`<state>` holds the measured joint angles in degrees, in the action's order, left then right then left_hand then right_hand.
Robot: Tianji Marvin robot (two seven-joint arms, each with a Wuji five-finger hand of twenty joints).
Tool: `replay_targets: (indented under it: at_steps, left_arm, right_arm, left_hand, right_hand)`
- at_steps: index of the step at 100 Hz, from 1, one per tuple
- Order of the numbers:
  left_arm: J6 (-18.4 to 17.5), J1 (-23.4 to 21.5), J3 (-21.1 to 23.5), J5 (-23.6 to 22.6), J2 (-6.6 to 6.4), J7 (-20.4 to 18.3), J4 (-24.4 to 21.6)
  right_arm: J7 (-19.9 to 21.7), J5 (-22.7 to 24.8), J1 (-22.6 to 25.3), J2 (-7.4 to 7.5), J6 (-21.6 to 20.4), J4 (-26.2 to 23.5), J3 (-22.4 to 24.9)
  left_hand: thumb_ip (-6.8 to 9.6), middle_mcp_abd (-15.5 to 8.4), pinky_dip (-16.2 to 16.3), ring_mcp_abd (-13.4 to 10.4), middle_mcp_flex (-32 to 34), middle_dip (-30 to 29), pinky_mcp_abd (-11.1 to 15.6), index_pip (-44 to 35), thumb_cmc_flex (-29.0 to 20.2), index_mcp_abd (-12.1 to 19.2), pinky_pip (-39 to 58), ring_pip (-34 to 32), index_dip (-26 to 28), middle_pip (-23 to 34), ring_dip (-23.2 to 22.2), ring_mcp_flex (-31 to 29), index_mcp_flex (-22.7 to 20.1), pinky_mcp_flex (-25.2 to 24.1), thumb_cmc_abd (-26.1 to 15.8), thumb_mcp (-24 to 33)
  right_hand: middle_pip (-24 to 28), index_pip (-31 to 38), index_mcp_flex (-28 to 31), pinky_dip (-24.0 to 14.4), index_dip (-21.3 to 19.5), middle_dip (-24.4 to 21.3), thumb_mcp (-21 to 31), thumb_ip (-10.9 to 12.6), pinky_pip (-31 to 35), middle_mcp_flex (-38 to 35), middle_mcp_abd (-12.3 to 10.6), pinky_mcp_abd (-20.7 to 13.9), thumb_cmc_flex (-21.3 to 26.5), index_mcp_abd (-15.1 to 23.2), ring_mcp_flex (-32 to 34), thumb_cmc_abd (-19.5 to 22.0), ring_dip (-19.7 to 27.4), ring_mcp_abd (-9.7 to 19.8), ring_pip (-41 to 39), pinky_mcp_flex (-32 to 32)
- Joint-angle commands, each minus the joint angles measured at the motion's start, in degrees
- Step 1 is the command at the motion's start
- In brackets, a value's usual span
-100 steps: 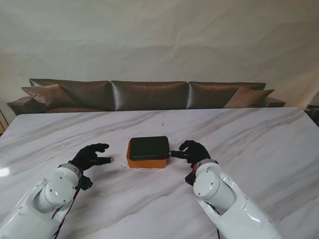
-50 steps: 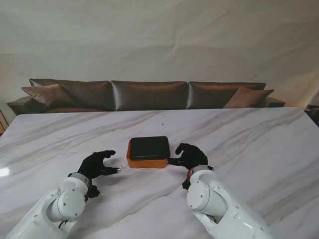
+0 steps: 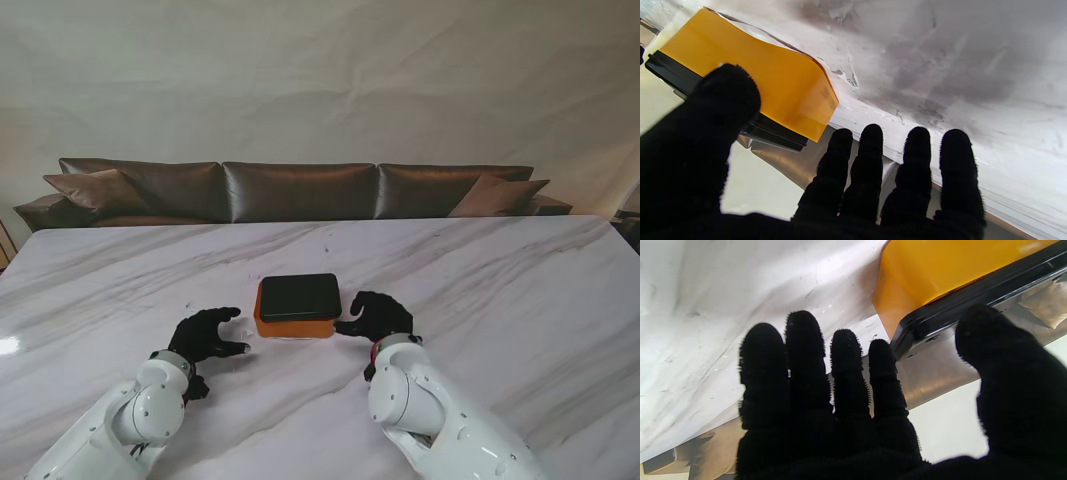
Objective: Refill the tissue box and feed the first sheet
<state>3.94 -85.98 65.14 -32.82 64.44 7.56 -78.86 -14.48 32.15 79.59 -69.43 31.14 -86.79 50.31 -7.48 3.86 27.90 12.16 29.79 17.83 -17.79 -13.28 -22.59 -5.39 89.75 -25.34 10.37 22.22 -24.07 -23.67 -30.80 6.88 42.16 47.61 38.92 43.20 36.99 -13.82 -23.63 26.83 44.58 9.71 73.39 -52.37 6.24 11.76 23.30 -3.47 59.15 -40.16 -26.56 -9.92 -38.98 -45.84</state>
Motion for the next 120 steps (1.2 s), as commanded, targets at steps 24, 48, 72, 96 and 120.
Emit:
replay_targets:
  at_steps: [24,48,72,96,120]
  left_arm:
    - [-1.13,2.67,-1.93,1.4,1.25,1.21,3.78]
    - [-2.27,4.92,-3.43,2.6,1.63,1.69,6.63]
    - [-3.27,6.49,-4.66,3.41,1.98,2.29,8.65]
    - [-3.55,7.13,-5.2,3.64,2.11,2.5,9.15]
    - [-3.56,7.37,-5.31,3.78,2.14,2.39,9.02]
  right_arm:
    - [-0.65,-0.57,-1.65,-1.14,0.21,2.12,-1.6]
    - [-1.57,-0.94,-2.85,-1.67,0.07,4.14,-2.44]
    - [-2.22,-1.27,-3.11,-2.03,0.06,4.35,-2.99]
    - [-3.3,-1.71,-3.56,-2.52,-0.57,5.16,-3.66]
    - [-3.36,-2.0,-3.65,-2.64,-0.78,5.21,-3.99]
  left_hand:
    - [-2.0,-0.92,1.03,-1.05,1.25,0.85,0.54,0.41,1.69,0.34,-33.52,-1.33,0.0,1.63,-0.81,-1.43,-1.23,-0.14,0.8,0.95]
    - [-1.73,-0.98,0.96,-1.12,1.74,0.87,0.44,0.29,1.34,0.45,-33.72,-1.36,0.08,1.61,-0.82,-1.65,-1.56,-0.34,0.31,0.46]
    - [-1.6,-0.97,0.9,-1.25,2.02,0.85,0.3,0.21,1.19,0.52,-33.89,-1.35,0.14,1.56,-0.83,-1.87,-1.76,-0.51,-0.01,0.13]
    - [-1.51,-1.03,0.86,-1.38,2.3,0.87,0.2,0.13,1.12,0.66,-33.98,-1.33,0.2,1.58,-0.83,-2.03,-1.86,-0.61,-0.53,-0.12]
    - [-1.38,-1.1,0.82,-1.43,2.49,0.84,0.12,0.12,0.78,0.59,-34.08,-1.25,0.22,1.51,-0.79,-2.11,-1.94,-0.75,-1.15,-0.57]
  right_hand:
    - [1.66,1.63,2.08,-1.04,-1.22,1.91,-1.0,-1.38,3.02,-2.9,-2.79,-3.75,1.53,3.17,2.79,-2.02,-0.8,0.29,-2.16,-0.76]
    - [1.88,2.1,2.68,-1.2,-1.62,2.34,-1.14,-1.48,3.15,-3.55,-3.05,-3.73,2.18,3.53,3.24,-2.04,-1.05,0.44,-2.39,-1.01]
    - [2.1,2.76,4.24,-1.46,-2.03,2.64,-1.25,-1.57,3.56,-5.04,-3.55,-3.67,2.82,4.54,3.99,-1.98,-1.25,0.77,-2.65,-1.54]
    - [2.27,3.39,5.86,-1.72,-2.45,2.93,-1.38,-1.64,4.04,-6.86,-4.01,-3.74,3.1,5.45,5.24,-1.83,-1.35,1.09,-2.8,-2.26]
    - [2.34,3.75,6.93,-1.83,-2.82,3.28,-1.37,-1.57,4.19,-7.83,-4.25,-3.71,3.18,6.13,5.73,-1.78,-1.38,1.19,-2.66,-2.53]
